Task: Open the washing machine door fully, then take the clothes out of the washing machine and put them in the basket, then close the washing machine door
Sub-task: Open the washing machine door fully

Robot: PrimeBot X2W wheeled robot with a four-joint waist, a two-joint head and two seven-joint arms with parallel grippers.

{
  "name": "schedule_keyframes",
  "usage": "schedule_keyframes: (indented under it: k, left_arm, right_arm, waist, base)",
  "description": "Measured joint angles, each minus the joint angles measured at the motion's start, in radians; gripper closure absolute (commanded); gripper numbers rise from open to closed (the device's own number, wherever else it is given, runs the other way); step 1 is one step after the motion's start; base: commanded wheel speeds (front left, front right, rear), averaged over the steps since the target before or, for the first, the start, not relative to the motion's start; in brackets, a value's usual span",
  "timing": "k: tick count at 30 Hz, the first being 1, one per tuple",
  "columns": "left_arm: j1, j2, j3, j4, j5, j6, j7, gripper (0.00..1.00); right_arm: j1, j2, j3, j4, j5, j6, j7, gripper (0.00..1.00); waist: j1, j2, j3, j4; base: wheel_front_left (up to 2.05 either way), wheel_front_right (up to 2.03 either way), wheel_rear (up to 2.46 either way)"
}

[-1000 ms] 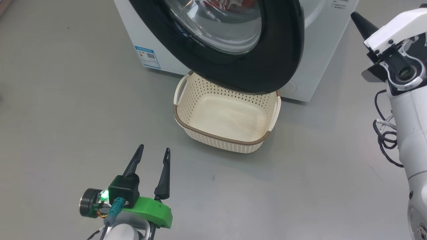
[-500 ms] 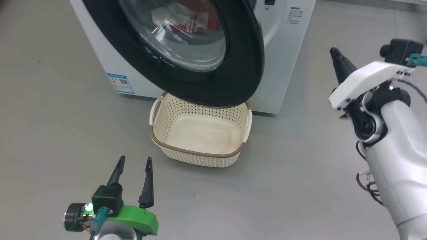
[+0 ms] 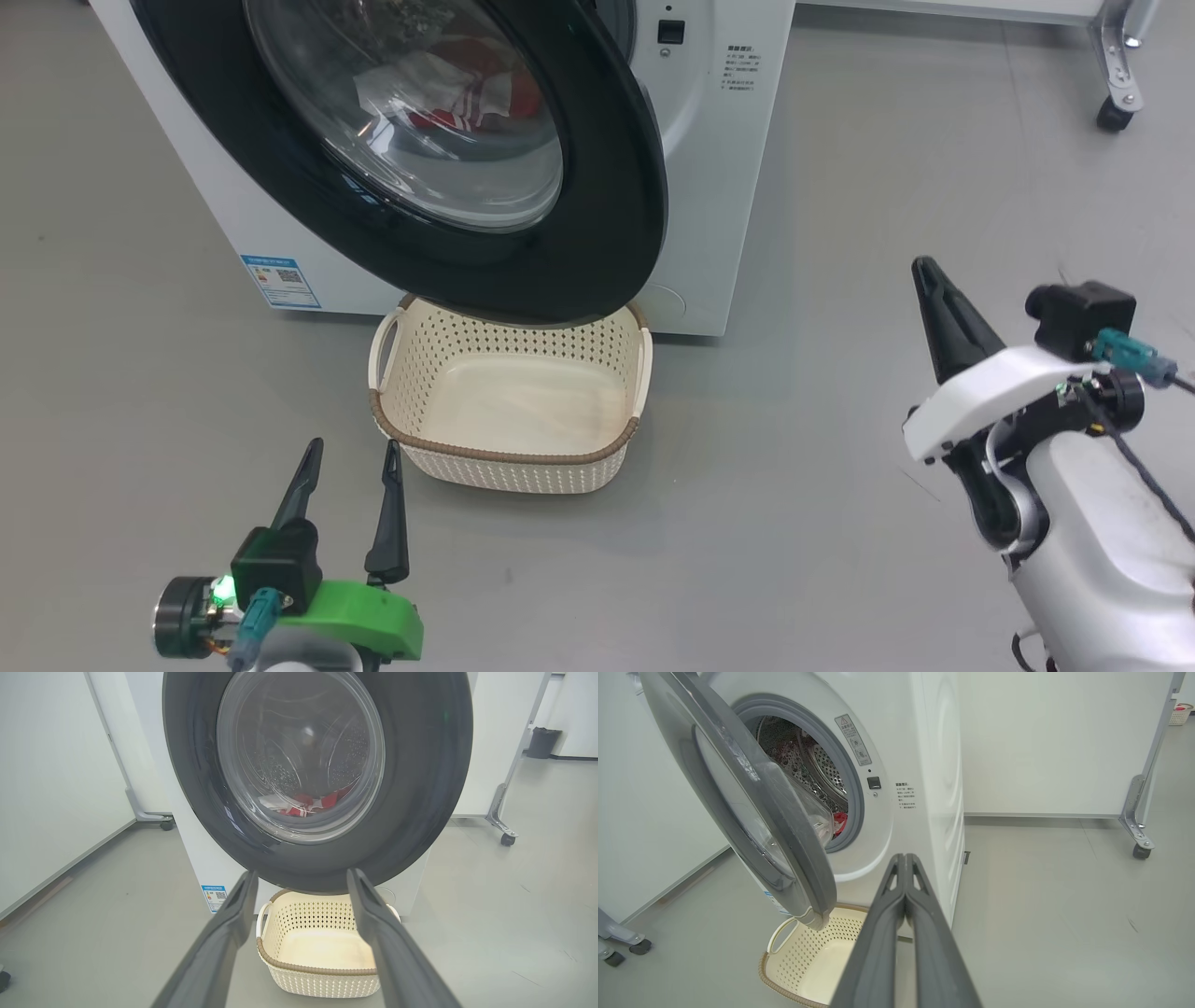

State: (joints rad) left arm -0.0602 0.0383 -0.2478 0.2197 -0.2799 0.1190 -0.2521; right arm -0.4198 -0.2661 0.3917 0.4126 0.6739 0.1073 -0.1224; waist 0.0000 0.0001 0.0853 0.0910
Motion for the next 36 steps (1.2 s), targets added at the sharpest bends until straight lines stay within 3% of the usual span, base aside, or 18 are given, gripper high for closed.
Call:
schedule_keyframes:
  k: [7,9,10,11,20,36]
  left_arm:
    - [0.013,0.000,0.025,-0.007,0.008,0.000,0.000,0.00]
    - [0.018,0.000,0.029,-0.009,0.008,0.000,0.000,0.00]
    - [0.021,0.000,0.029,-0.010,0.008,0.000,0.000,0.00]
    - [0.022,0.000,0.026,-0.011,0.008,0.000,0.000,0.00]
    - [0.022,0.000,0.026,-0.030,0.011,0.000,0.000,0.00]
    - [0.023,0.000,0.025,-0.034,0.020,0.000,0.000,0.00]
  right_arm:
    - [0.133,0.012,-0.007,-0.039,-0.008,-0.043,-0.072,1.00]
    - [0.156,0.016,-0.015,-0.049,-0.008,-0.059,-0.088,0.58]
    - [0.167,0.016,-0.018,-0.056,-0.008,-0.068,-0.092,0.25]
    - [0.178,0.016,-0.022,-0.064,-0.008,-0.075,-0.096,0.00]
    - [0.239,0.017,-0.023,-0.125,-0.044,-0.110,-0.107,0.00]
    - [0.294,0.017,-0.032,-0.203,-0.061,-0.138,-0.118,0.00]
  waist:
    - [0.0000,0.0000,-0.010,-0.021]
    - [0.0000,0.0000,-0.012,-0.027]
    - [0.0000,0.0000,-0.014,-0.030]
    - [0.0000,0.0000,-0.015,-0.033]
    - [0.0000,0.0000,-0.009,-0.040]
    - [0.0000,0.0000,-0.003,-0.041]
  base:
    - [0.00,0.00,0.00]
    - [0.00,0.00,0.00]
    - [0.00,0.00,0.00]
    - [0.00,0.00,0.00]
    - [0.00,0.00,0.00]
    - [0.00,0.00,0.00]
